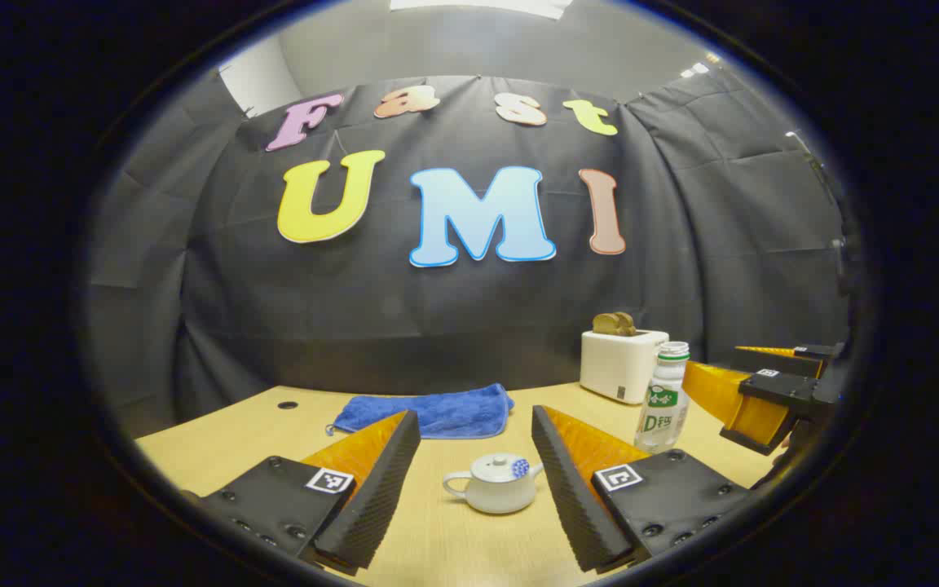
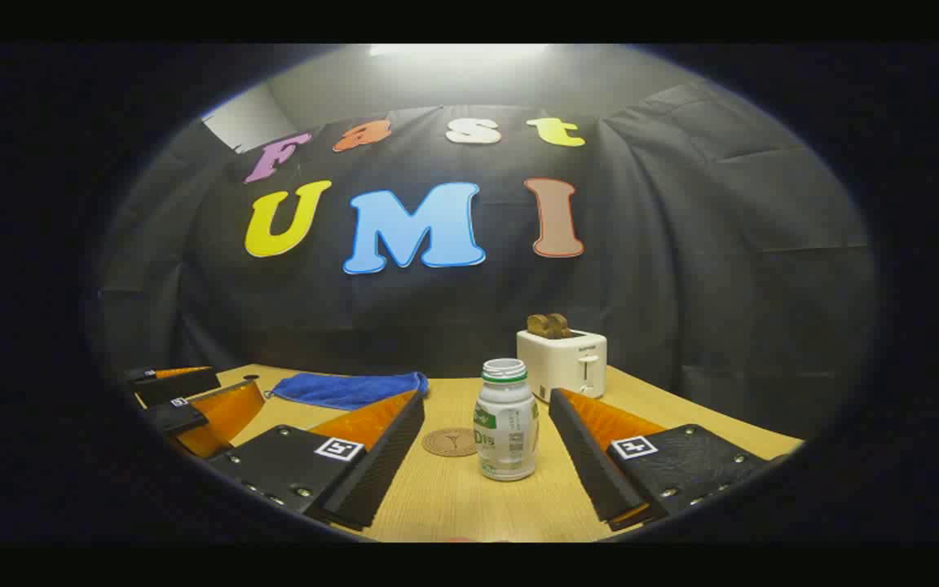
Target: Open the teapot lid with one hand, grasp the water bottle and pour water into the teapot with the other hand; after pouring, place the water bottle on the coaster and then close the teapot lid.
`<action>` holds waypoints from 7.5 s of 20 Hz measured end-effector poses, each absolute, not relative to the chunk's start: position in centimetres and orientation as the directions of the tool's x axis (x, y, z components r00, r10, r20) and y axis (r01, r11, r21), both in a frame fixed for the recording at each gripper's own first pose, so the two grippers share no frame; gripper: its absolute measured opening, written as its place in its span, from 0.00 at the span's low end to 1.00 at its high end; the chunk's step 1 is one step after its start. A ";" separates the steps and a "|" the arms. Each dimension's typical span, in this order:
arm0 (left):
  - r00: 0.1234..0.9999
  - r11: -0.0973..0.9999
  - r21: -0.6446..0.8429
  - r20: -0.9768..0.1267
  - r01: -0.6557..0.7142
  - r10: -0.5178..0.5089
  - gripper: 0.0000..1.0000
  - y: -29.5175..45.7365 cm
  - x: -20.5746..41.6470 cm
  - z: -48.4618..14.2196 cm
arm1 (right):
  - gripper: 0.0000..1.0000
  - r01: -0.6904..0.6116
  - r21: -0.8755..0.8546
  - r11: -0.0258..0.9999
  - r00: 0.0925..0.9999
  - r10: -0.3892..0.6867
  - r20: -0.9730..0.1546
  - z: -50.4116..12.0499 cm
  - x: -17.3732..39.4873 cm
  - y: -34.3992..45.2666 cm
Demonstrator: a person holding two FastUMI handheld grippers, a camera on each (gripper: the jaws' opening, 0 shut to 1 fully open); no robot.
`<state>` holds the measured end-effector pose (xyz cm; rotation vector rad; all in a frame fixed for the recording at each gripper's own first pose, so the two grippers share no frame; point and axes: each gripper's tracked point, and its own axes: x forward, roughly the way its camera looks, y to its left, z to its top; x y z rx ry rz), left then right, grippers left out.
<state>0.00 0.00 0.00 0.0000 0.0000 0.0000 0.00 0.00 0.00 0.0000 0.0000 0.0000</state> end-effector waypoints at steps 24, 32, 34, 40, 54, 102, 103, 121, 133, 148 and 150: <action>0.975 0.999 -0.013 -0.220 0.034 -0.036 0.69 -2.6 10.6 -10.9 | 0.95 -0.015 -0.015 1.000 0.998 0.014 -0.058 -3.2 1.8 -1.2; 0.977 0.999 0.004 -0.208 0.045 -0.044 0.34 -2.5 11.1 -10.6 | 0.95 -0.016 0.004 1.000 0.996 0.016 -0.083 -4.1 1.9 -1.4; 0.976 0.999 0.019 -0.213 0.050 -0.045 0.28 -2.8 11.1 -10.6 | 0.95 -0.014 0.001 1.000 0.996 0.014 -0.085 -4.2 1.8 -1.4; 0.973 0.998 0.016 -0.224 0.061 -0.056 0.18 -2.7 10.9 -10.2 | 0.95 -0.018 -0.011 1.000 0.995 0.017 -0.094 -4.5 1.8 -1.3; 0.996 0.998 0.014 -0.070 0.057 -0.056 0.18 -0.4 4.8 -0.9 | 0.95 -0.066 -0.007 0.998 0.987 0.065 -0.150 -6.8 3.4 0.3; 0.990 0.990 -0.124 -0.131 -0.064 0.048 0.18 11.8 -3.3 -5.8 | 0.80 0.043 -0.706 0.707 0.982 -0.160 -0.101 -7.6 7.6 2.7; 0.990 0.991 -0.121 -0.131 -0.063 0.047 0.18 11.8 -3.4 -5.8 | 0.80 0.028 -0.731 0.682 0.981 -0.158 -0.109 -7.9 7.6 3.0; 0.993 0.986 -0.141 -0.098 -0.085 0.072 0.18 14.9 -5.0 -4.0 | 0.80 0.020 -0.982 0.185 0.989 -0.145 -0.007 -8.0 7.4 6.5; 0.991 0.981 -0.163 -0.095 -0.107 0.092 0.18 16.8 -5.3 -3.6 | 0.80 0.033 -0.998 -0.059 0.992 -0.122 0.040 -6.8 8.5 6.9; 0.989 0.981 -0.153 -0.100 -0.122 0.107 0.18 17.6 -5.5 -3.6 | 0.80 0.068 -0.976 -0.208 0.993 -0.083 0.087 -5.4 9.0 7.2; 0.989 0.981 -0.150 -0.100 -0.120 0.106 0.18 17.6 -5.5 -3.7 | 0.80 0.073 -0.972 -0.225 0.993 -0.078 0.093 -5.1 9.1 7.2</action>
